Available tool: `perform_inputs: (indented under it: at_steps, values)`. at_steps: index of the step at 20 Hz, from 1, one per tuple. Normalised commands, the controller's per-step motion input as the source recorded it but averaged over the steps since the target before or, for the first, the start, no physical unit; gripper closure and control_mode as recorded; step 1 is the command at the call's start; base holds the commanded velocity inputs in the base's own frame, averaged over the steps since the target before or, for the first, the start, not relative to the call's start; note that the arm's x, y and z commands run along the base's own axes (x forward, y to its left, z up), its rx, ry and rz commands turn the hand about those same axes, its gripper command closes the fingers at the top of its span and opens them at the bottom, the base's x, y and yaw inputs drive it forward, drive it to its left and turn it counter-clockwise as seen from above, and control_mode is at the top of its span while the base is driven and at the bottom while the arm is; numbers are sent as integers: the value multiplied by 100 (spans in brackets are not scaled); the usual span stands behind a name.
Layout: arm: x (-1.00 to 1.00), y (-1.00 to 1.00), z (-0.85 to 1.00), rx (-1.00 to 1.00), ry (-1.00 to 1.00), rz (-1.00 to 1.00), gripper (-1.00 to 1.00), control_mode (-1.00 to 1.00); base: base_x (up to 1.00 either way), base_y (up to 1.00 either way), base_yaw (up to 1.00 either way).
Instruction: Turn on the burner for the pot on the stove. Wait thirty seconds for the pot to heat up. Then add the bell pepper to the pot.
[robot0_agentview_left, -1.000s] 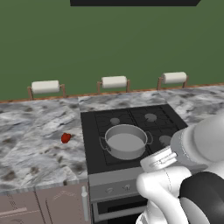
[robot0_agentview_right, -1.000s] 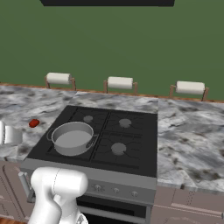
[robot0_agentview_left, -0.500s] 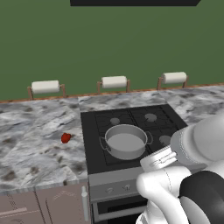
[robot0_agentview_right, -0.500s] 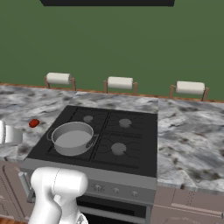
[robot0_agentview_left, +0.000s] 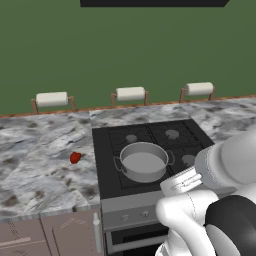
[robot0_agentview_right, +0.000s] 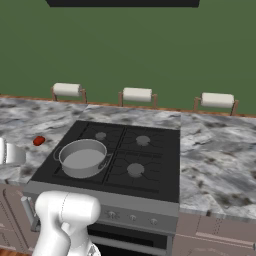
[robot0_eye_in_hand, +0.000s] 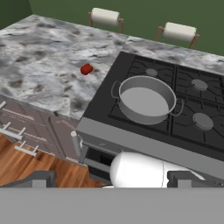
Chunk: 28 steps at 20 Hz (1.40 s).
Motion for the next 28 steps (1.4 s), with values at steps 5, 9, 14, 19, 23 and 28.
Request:
perform_inputs:
  at_steps: [5,9,14,19,23,28]
  values:
    - [0,0,0,0,0,0,-100,-100,0,0,0]
    - [0,0,0,0,0,0,-100,-100,0,0,0]
    - [11,1,0,0,1,0,-100,-100,0,0,0]
    - [15,6,0,0,6,0,-100,-100,0,0,0]
    - [15,11,0,0,2,0,-100,-100,0,0,0]
    - [6,6,0,0,0,0,-100,-100,0,0,0]
